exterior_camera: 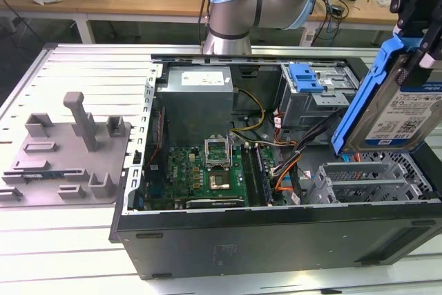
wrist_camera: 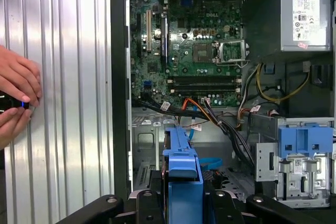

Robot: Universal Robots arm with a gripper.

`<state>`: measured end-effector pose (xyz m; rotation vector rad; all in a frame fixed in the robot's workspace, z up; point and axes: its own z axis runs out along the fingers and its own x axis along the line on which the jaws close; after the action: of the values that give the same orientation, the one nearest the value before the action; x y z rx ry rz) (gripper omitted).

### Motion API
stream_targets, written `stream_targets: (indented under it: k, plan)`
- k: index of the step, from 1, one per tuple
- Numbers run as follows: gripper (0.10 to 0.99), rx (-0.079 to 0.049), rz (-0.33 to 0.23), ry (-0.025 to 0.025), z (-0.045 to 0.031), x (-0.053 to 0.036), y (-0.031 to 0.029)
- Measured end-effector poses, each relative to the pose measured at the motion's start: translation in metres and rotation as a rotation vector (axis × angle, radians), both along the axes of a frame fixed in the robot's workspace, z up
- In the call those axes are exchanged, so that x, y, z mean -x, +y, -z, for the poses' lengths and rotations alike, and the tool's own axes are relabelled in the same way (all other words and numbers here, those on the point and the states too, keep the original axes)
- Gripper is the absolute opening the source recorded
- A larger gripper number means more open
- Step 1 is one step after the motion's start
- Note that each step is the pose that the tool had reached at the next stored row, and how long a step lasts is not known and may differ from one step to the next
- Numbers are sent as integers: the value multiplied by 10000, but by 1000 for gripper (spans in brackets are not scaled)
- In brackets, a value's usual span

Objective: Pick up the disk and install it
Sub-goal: 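Insert the disk into the insertion slot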

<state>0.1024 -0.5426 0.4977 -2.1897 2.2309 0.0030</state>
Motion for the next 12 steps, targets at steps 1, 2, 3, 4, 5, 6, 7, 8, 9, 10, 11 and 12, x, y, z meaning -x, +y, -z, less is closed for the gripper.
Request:
stream_targets:
  k: [1, 2, 3, 4, 5, 6, 7, 8, 9, 10, 11, 12]
  plan:
    - [365, 1, 0, 0, 8, -4, -1]
    - [365, 0, 0, 0, 13, -5, -2]
    - [365, 0, -1, 0, 18, -8, -3]
    - [365, 0, 0, 0, 27, -10, -5]
    - [365, -1, 1, 0, 36, -11, -7]
    - [365, -1, 0, 0, 42, -12, -9]
    - [365, 0, 0, 0, 51, -14, -11]
    - [365, 0, 1, 0, 57, -14, -13]
    - [365, -1, 0, 0, 64, -15, -15]
    - [365, 0, 0, 0, 69, -16, -17]
    - [365, 1, 0, 0, 75, -16, -18]
    - [365, 0, 0, 0, 83, -16, -20]
